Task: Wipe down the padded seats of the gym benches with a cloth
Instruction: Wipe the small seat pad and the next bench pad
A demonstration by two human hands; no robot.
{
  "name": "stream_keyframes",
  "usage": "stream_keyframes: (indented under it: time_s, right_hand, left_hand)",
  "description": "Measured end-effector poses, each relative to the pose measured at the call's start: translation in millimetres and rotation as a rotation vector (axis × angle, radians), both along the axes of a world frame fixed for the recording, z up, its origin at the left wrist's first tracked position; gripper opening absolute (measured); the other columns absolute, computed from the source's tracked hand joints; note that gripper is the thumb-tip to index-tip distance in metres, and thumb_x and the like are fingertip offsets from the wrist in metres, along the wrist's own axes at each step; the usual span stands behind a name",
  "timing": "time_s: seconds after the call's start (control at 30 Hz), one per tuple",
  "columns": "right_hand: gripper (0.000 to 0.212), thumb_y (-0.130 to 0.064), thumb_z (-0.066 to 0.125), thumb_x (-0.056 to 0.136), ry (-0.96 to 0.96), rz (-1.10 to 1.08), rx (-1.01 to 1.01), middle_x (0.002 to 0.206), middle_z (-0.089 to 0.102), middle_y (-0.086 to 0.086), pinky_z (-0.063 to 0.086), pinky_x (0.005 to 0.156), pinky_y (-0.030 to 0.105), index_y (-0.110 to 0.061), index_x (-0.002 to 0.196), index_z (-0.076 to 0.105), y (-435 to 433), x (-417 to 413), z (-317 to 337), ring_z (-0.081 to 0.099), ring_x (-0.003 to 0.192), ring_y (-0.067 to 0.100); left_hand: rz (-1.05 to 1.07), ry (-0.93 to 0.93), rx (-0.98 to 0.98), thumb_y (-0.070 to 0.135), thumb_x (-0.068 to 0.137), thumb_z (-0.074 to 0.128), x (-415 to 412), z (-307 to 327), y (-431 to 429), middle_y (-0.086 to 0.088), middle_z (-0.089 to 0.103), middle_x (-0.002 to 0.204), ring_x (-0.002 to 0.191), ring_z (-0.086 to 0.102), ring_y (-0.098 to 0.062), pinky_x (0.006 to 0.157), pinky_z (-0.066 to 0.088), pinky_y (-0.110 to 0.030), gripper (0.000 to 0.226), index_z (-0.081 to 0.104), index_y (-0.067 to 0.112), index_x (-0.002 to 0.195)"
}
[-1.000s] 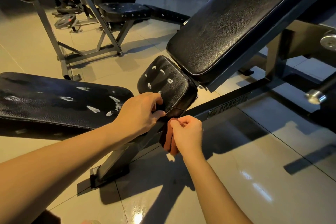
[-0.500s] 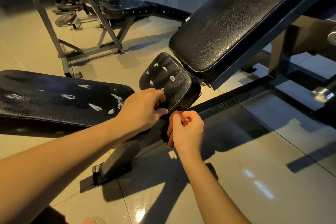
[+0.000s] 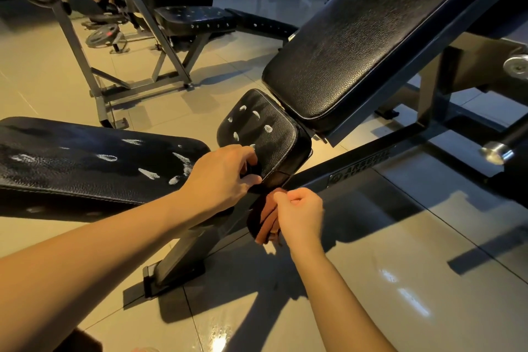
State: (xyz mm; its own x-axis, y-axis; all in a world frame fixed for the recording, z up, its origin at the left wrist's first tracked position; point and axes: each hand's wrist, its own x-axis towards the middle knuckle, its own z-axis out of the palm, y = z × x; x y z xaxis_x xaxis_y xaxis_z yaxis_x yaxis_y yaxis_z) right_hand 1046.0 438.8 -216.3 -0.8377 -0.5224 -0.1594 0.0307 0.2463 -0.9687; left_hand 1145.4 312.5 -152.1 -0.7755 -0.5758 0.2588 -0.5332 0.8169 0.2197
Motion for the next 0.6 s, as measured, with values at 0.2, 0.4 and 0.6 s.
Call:
stream_keyframes:
  time_s: [0.2, 0.4, 0.6]
  right_hand:
    - [0.018, -0.024, 0.072, 0.094, -0.021, -0.263, -0.204, 0.081, 0.069, 0.001, 0.047, 0.049, 0.009, -0.007, 0.1, 0.067, -3, -13, 15, 0.066, 0.062, 0.002]
    - [0.014, -0.023, 0.078, 0.088, -0.043, -0.199, -0.198, 0.085, 0.073, 0.001, 0.062, 0.064, 0.027, -0.016, 0.091, 0.066, -9, -4, 14, 0.074, 0.076, 0.014]
    - [0.008, -0.015, 0.073, 0.092, -0.18, -0.127, -0.25, 0.073, 0.075, 0.003, 0.057, 0.056, 0.021, -0.007, 0.09, 0.071, -4, 13, 20, 0.074, 0.067, 0.013]
  left_hand:
    - [-0.01, -0.01, 0.016, 0.046, 0.091, 0.07, 0, 2, -1, 0.009, 0.062, 0.099, 0.087, 0.058, -0.012, 0.079, 0.054, -0.034, 0.028, 0.063, 0.026, 0.111]
    - [0.005, -0.017, 0.035, 0.046, 0.091, 0.071, -2, 2, -3, 0.008, 0.064, 0.102, 0.089, 0.058, -0.012, 0.081, 0.056, -0.034, 0.029, 0.064, 0.027, 0.112]
    - [0.016, -0.016, 0.065, 0.047, 0.09, 0.072, -2, 5, -1, 0.01, 0.063, 0.102, 0.088, 0.056, -0.01, 0.078, 0.052, -0.029, 0.028, 0.064, 0.028, 0.11]
